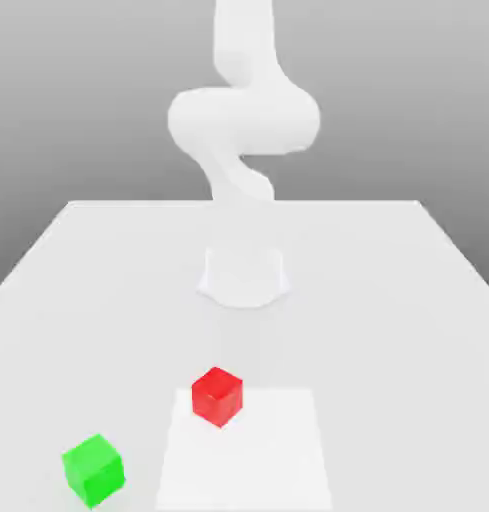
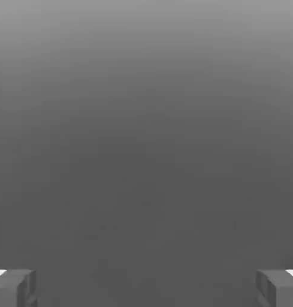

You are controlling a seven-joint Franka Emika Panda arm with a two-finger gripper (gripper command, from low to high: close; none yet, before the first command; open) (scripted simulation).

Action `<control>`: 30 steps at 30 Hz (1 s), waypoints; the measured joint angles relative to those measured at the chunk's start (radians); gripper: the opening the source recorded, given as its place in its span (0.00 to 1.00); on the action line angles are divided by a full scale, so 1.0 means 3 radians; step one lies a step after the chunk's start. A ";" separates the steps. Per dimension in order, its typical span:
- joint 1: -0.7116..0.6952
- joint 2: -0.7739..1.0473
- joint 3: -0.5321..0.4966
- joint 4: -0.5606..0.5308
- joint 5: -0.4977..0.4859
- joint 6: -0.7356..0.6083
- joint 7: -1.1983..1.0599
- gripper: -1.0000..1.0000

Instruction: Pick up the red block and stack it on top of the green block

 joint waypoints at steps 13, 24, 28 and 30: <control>-0.0531 0.1439 0.0311 -0.1243 -0.0102 0.1026 0.1165 0.50; -0.0609 0.2718 0.0257 -0.1682 0.0029 0.2015 0.1584 0.50; -0.0472 0.3048 0.0075 -0.1645 -0.0147 0.2293 0.1706 0.50; -0.0434 0.3107 0.0030 -0.1639 -0.0170 0.2343 0.1720 0.00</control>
